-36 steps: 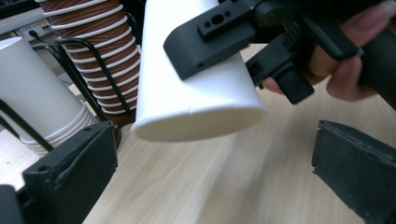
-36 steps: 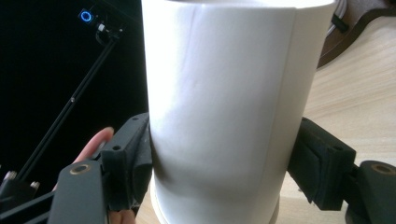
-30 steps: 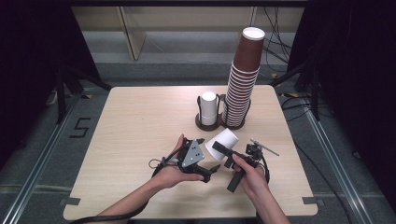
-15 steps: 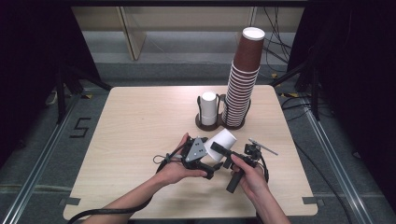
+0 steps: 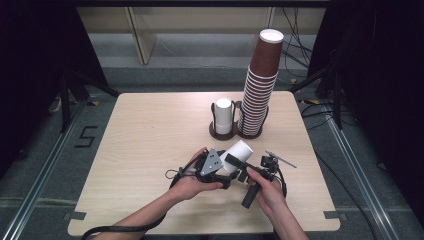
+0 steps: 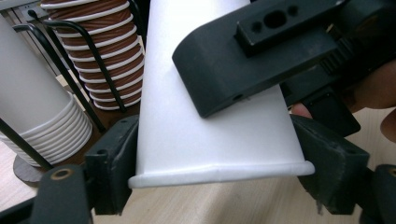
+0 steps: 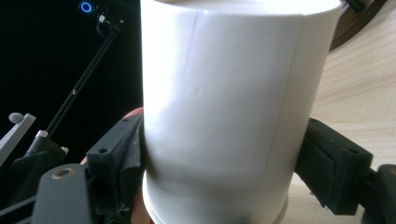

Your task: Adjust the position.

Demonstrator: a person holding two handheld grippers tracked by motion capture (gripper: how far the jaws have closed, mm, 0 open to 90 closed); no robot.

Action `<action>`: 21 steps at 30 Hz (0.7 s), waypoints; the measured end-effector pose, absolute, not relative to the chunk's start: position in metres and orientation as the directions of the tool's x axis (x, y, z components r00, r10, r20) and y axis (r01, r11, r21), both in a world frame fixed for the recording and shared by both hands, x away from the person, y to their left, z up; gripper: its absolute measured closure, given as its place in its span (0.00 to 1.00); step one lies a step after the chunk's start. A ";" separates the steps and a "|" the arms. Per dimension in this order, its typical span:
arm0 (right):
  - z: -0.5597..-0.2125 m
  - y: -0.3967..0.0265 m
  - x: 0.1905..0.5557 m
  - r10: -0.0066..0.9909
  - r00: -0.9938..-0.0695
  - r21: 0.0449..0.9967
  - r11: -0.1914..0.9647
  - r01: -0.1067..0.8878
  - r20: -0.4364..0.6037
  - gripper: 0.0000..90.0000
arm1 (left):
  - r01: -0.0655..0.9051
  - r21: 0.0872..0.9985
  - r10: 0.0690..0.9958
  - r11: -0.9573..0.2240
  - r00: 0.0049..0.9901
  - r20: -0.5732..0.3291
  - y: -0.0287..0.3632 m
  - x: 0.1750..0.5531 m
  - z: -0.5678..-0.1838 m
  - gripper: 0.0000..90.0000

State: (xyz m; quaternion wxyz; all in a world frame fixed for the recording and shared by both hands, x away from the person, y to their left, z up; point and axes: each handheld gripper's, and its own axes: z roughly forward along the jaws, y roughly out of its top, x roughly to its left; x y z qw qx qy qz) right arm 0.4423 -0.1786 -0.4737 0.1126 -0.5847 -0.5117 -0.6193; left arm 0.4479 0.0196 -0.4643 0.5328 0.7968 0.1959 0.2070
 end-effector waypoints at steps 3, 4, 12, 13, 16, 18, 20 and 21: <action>-0.473 -0.180 0.443 0.482 -0.313 0.530 -0.422 0.735 0.818 0.21 | 0.087 0.924 0.522 -0.371 0.843 0.130 0.020 0.447 -0.464 0.27; -0.472 -0.179 0.443 0.492 -0.317 0.539 -0.416 0.733 0.811 0.20 | 0.088 0.926 0.518 -0.366 0.846 0.125 0.020 0.447 -0.464 0.28; -0.468 -0.178 0.441 0.499 -0.313 0.541 -0.419 0.729 0.808 0.16 | 0.103 0.922 0.510 -0.374 0.853 0.112 0.021 0.446 -0.460 0.29; -0.470 -0.181 0.442 0.519 -0.347 0.582 -0.403 0.707 0.781 0.16 | 0.102 0.924 0.514 -0.369 0.851 0.111 0.021 0.446 -0.460 0.29; -0.465 -0.187 0.442 0.524 -0.364 0.601 -0.404 0.690 0.770 0.16 | 0.097 0.922 0.543 -0.374 0.829 0.133 0.025 0.448 -0.456 0.29; -0.464 -0.189 0.441 0.523 -0.361 0.597 -0.402 0.694 0.772 0.16 | 0.095 0.921 0.548 -0.378 0.825 0.140 0.027 0.449 -0.455 0.29; -0.463 -0.193 0.441 0.534 -0.372 0.612 -0.391 0.688 0.759 0.16 | 0.093 0.922 0.536 -0.377 0.834 0.134 0.028 0.450 -0.454 0.30; -0.462 -0.194 0.440 0.529 -0.374 0.612 -0.397 0.684 0.762 0.16 | 0.092 0.919 0.525 -0.383 0.841 0.134 0.028 0.450 -0.454 0.30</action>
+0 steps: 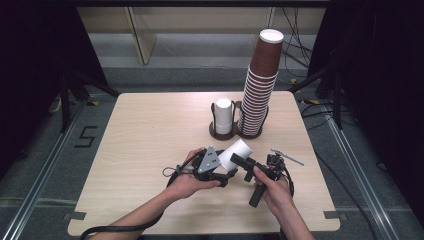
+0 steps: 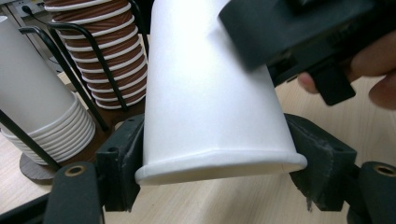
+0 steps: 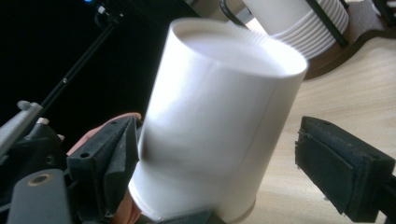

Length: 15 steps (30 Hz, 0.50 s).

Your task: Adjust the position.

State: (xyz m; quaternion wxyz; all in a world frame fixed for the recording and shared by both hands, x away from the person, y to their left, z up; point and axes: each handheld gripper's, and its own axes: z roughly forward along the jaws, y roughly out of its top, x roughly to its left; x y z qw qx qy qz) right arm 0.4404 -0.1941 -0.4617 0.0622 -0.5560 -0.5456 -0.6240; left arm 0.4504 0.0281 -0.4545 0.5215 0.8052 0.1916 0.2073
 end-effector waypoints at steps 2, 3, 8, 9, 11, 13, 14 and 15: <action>-0.460 -0.197 0.439 0.528 -0.374 0.612 -0.401 0.682 0.762 0.16 | 0.058 0.896 0.699 -0.441 0.648 0.302 0.038 0.450 -0.450 0.30; -0.459 -0.198 0.439 0.520 -0.380 0.612 -0.402 0.681 0.765 0.16 | 0.032 0.886 0.645 -0.463 0.698 0.312 0.039 0.452 -0.450 0.30; -0.451 -0.201 0.433 0.531 -0.394 0.626 -0.380 0.681 0.751 0.16 | -0.066 0.863 0.468 -0.501 0.818 0.334 0.041 0.465 -0.449 0.30; -0.451 -0.202 0.433 0.541 -0.399 0.636 -0.371 0.676 0.740 0.16 | -0.076 0.857 0.455 -0.509 0.821 0.343 0.042 0.466 -0.448 0.30; -0.453 -0.206 0.434 0.606 -0.427 0.698 -0.320 0.641 0.671 0.17 | -0.071 0.860 0.463 -0.506 0.819 0.340 0.046 0.466 -0.445 0.30; -0.452 -0.209 0.433 0.613 -0.438 0.709 -0.308 0.634 0.658 0.17 | -0.081 0.855 0.458 -0.512 0.816 0.351 0.050 0.468 -0.444 0.30; -0.452 -0.210 0.432 0.634 -0.438 0.721 -0.290 0.629 0.638 0.17 | -0.085 0.848 0.449 -0.523 0.818 0.360 0.052 0.469 -0.443 0.30; -0.451 -0.211 0.431 0.647 -0.442 0.731 -0.272 0.626 0.620 0.17 | -0.094 0.840 0.442 -0.534 0.816 0.373 0.056 0.471 -0.442 0.30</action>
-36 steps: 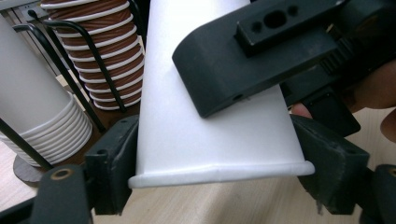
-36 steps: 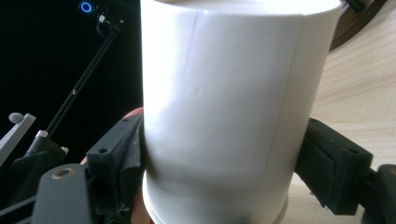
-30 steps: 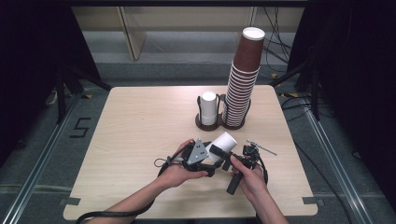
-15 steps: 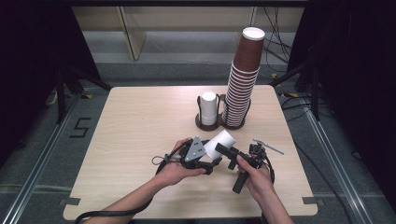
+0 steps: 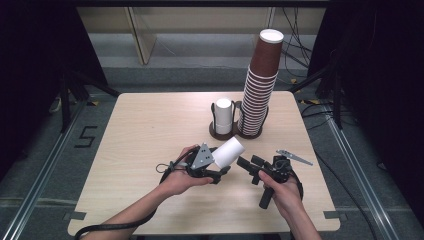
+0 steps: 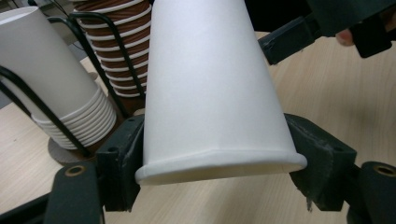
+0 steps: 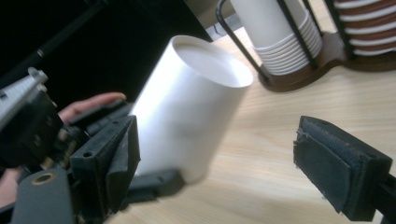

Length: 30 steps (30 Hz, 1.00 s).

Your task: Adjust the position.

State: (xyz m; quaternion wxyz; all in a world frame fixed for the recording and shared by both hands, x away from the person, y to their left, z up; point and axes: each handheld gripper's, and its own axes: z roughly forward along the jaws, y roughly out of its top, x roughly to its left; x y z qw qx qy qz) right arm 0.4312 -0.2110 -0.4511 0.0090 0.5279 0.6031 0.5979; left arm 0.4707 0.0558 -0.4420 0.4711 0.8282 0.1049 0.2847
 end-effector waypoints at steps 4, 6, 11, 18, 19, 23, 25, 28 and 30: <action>-0.451 -0.215 0.431 0.684 -0.462 0.763 -0.221 0.607 0.565 0.17 | -0.108 0.827 0.430 -0.551 0.813 0.393 0.068 0.473 -0.439 0.30; -0.450 -0.215 0.430 0.689 -0.463 0.764 -0.207 0.612 0.558 0.17 | 0.114 0.897 0.527 -0.428 0.837 0.145 0.065 0.459 -0.448 0.30; -0.448 -0.214 0.432 0.744 -0.523 0.826 -0.069 0.560 0.416 0.18 | 0.112 0.886 0.517 -0.450 0.841 0.157 0.078 0.459 -0.443 0.30; -0.450 -0.208 0.432 0.768 -0.577 0.845 0.089 0.528 0.280 0.20 | 0.097 0.866 0.491 -0.490 0.852 0.182 0.084 0.456 -0.437 0.30; -0.453 -0.206 0.431 0.772 -0.599 0.849 0.158 0.505 0.213 0.20 | 0.114 0.861 0.496 -0.496 0.851 0.174 0.085 0.456 -0.436 0.30; -0.460 -0.202 0.431 0.763 -0.623 0.839 0.217 0.499 0.174 0.21 | 0.116 0.847 0.488 -0.518 0.854 0.182 0.086 0.455 -0.434 0.30; -0.461 -0.202 0.431 0.763 -0.632 0.840 0.249 0.482 0.136 0.22 | 0.104 0.833 0.469 -0.543 0.861 0.198 0.087 0.455 -0.432 0.30; -0.462 -0.202 0.431 0.764 -0.634 0.837 0.264 0.480 0.123 0.23 | 0.093 0.831 0.448 -0.549 0.872 0.199 0.088 0.455 -0.430 0.30; -0.464 -0.203 0.432 0.759 -0.644 0.847 0.282 0.451 0.090 0.23 | 0.088 0.822 0.434 -0.563 0.878 0.203 0.089 0.455 -0.430 0.30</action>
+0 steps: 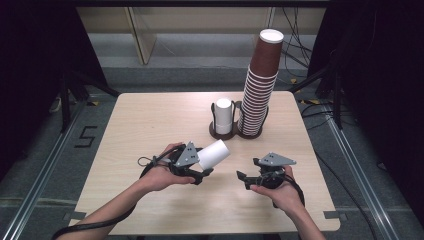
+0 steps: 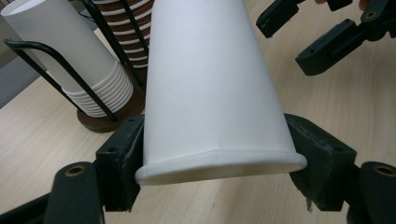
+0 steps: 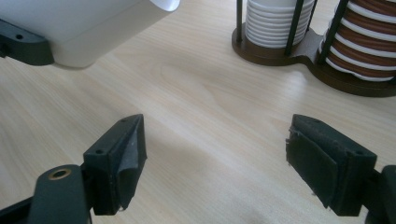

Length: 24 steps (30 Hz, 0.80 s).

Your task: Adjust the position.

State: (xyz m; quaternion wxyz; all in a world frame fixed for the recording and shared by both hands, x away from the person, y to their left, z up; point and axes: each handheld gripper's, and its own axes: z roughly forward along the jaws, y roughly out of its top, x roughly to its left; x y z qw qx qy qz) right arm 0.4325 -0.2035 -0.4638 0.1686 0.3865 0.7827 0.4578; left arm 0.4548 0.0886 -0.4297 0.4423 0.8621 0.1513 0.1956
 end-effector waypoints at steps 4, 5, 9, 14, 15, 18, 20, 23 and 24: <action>-0.467 -0.203 0.431 0.748 -0.659 0.834 0.311 0.455 0.081 0.22 | 0.069 0.799 0.394 -0.598 0.893 0.218 0.090 0.454 -0.430 0.30; -0.468 -0.203 0.431 0.736 -0.675 0.831 0.342 0.438 0.053 0.22 | 0.057 0.786 0.377 -0.616 0.897 0.230 0.091 0.454 -0.430 0.30; -0.473 -0.198 0.428 0.692 -0.720 0.812 0.393 0.432 0.048 0.21 | 0.035 0.758 0.336 -0.651 0.909 0.246 0.091 0.453 -0.430 0.30; -0.473 -0.194 0.426 0.610 -0.792 0.796 0.476 0.373 0.007 0.21 | 0.010 0.725 0.276 -0.688 0.928 0.250 0.092 0.451 -0.431 0.30; -0.473 -0.193 0.427 0.587 -0.810 0.796 0.499 0.342 -0.020 0.21 | 0.003 0.719 0.265 -0.695 0.930 0.253 0.092 0.451 -0.431 0.30; -0.471 -0.192 0.426 0.538 -0.842 0.777 0.542 0.322 -0.026 0.21 | -0.006 0.702 0.245 -0.712 0.935 0.256 0.092 0.450 -0.430 0.30; -0.468 -0.190 0.425 0.494 -0.869 0.764 0.575 0.291 -0.040 0.20 | 0.001 0.707 0.227 -0.708 0.947 0.226 0.091 0.451 -0.430 0.30; -0.466 -0.189 0.425 0.470 -0.882 0.751 0.596 0.285 -0.038 0.19 | -0.010 0.691 0.204 -0.723 0.952 0.227 0.090 0.450 -0.430 0.30; -0.465 -0.189 0.427 0.438 -0.896 0.748 0.616 0.246 -0.066 0.20 | -0.018 0.680 0.193 -0.733 0.953 0.233 0.089 0.450 -0.430 0.30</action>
